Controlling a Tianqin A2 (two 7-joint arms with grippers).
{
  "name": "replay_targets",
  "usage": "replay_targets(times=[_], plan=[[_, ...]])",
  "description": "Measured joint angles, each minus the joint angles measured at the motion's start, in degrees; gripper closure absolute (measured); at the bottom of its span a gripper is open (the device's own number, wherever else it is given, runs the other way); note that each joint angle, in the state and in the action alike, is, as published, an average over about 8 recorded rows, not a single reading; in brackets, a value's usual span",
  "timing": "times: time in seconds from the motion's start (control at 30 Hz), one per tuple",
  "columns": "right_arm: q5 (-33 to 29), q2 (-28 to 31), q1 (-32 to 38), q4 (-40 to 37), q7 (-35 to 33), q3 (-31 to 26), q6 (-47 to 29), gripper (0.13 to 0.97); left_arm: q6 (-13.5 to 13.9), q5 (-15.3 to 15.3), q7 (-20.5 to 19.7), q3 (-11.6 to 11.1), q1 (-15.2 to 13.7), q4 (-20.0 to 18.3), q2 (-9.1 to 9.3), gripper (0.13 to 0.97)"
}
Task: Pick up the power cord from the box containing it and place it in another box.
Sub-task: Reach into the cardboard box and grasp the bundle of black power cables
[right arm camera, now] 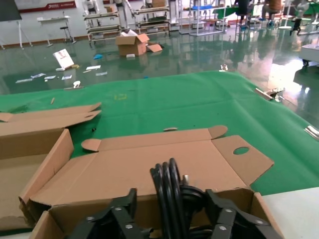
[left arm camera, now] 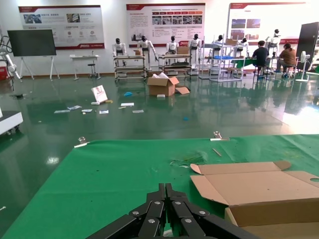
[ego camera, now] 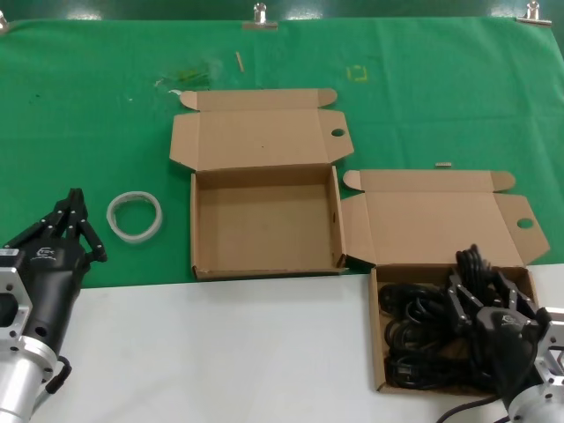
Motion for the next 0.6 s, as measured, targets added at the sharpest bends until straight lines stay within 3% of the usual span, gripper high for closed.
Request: replay_targets(times=[0.2,0.33,0.6], plan=[[0.18,-1.51,-0.31,0.07,-1.26,1.22,-0.92,0.687,0.00,0.00,-0.02,0.00,0.00,0.00,0.00,0.949],[0.11,-1.70,-0.37,0.26,-1.62,1.29,-1.08,0.687,0.00,0.00,-0.03,0.00,0.00,0.00,0.00,0.957],[-0.20,0.42,-0.75,2.08,-0.46,-1.66,1.48,0.820,0.00,0.01,-0.02,0.00,0.00,0.00,0.00,0.957]])
